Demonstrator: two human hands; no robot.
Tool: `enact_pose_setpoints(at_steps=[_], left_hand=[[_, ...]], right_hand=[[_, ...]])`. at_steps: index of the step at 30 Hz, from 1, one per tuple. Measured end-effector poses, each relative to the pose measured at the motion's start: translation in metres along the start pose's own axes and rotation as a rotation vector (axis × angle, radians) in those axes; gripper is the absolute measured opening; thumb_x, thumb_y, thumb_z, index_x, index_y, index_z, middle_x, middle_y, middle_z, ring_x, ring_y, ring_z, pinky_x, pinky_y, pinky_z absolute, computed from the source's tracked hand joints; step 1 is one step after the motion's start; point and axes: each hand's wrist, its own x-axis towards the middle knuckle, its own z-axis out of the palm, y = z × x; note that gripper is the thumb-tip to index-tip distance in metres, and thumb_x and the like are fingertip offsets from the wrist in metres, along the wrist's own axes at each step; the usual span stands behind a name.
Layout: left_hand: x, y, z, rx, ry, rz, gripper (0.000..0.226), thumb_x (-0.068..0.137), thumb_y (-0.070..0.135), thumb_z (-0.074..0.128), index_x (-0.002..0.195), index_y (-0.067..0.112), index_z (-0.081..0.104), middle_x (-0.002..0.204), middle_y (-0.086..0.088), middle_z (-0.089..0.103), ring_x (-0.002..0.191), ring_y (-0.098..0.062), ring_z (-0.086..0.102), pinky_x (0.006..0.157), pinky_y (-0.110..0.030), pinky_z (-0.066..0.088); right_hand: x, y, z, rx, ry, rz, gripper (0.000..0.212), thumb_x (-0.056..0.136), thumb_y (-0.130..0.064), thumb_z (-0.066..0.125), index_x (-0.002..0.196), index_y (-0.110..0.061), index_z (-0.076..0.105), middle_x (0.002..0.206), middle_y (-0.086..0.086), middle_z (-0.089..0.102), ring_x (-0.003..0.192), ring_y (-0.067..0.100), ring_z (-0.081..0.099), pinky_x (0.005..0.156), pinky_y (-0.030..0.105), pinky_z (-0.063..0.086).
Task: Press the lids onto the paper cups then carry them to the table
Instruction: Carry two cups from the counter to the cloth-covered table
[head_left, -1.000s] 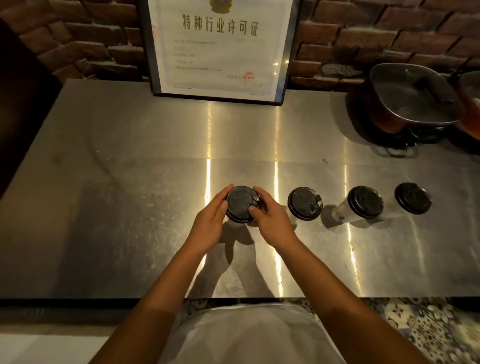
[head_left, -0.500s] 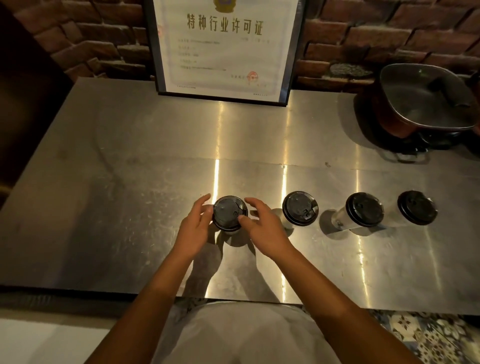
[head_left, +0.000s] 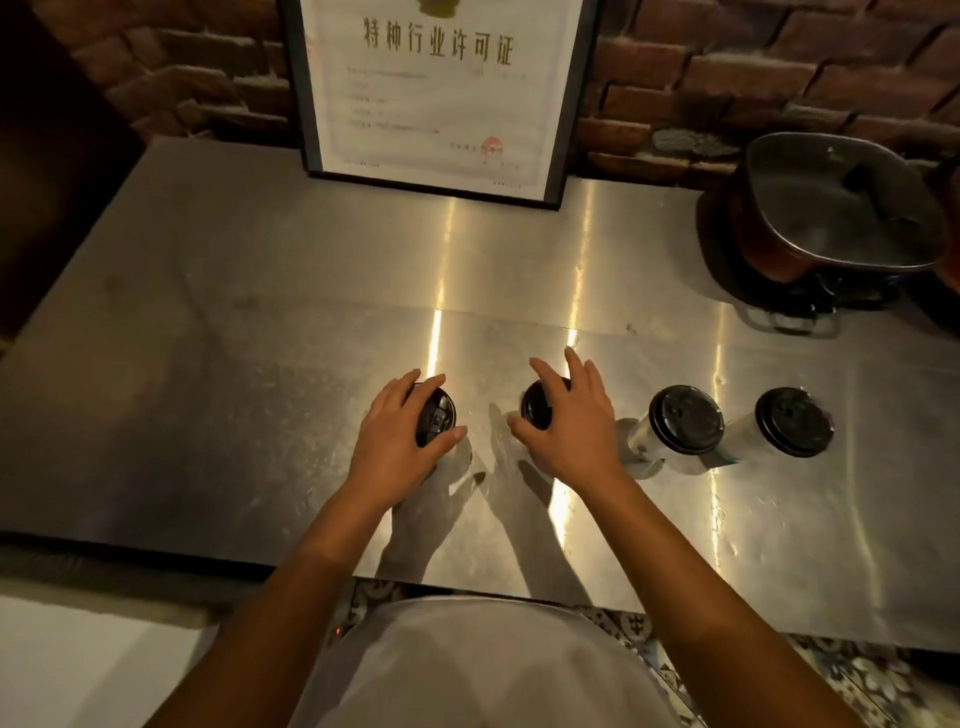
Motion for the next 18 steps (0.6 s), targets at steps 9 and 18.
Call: enact_pose_setpoints(at_steps=[9,18], left_hand=[[-0.006,0.006,0.011,0.011,0.06,-0.092,0.072,0.086,0.046,0.076,0.148,0.034,0.043,0.155,-0.002,0.036,0.136,-0.031,0.04,0.111,-0.046,0.043],[-0.035,0.01,-0.01,-0.059,0.152,-0.007,0.073,0.08,0.053,0.073,0.145,0.038,0.044,0.148,0.001,0.042,0.131,-0.026,0.047,0.107,-0.047,0.05]], right_hand=[[0.002,0.023,0.014,-0.01,0.006,-0.112,0.071,0.09,-0.031,0.074,0.153,-0.033,0.043,0.167,0.007,0.027,0.151,0.034,0.024,0.115,0.055,0.039],[-0.032,0.009,-0.012,0.183,0.174,-0.149,0.071,0.084,-0.037,0.079,0.145,-0.033,0.045,0.155,0.0,0.044,0.141,0.027,0.041,0.106,0.045,0.048]])
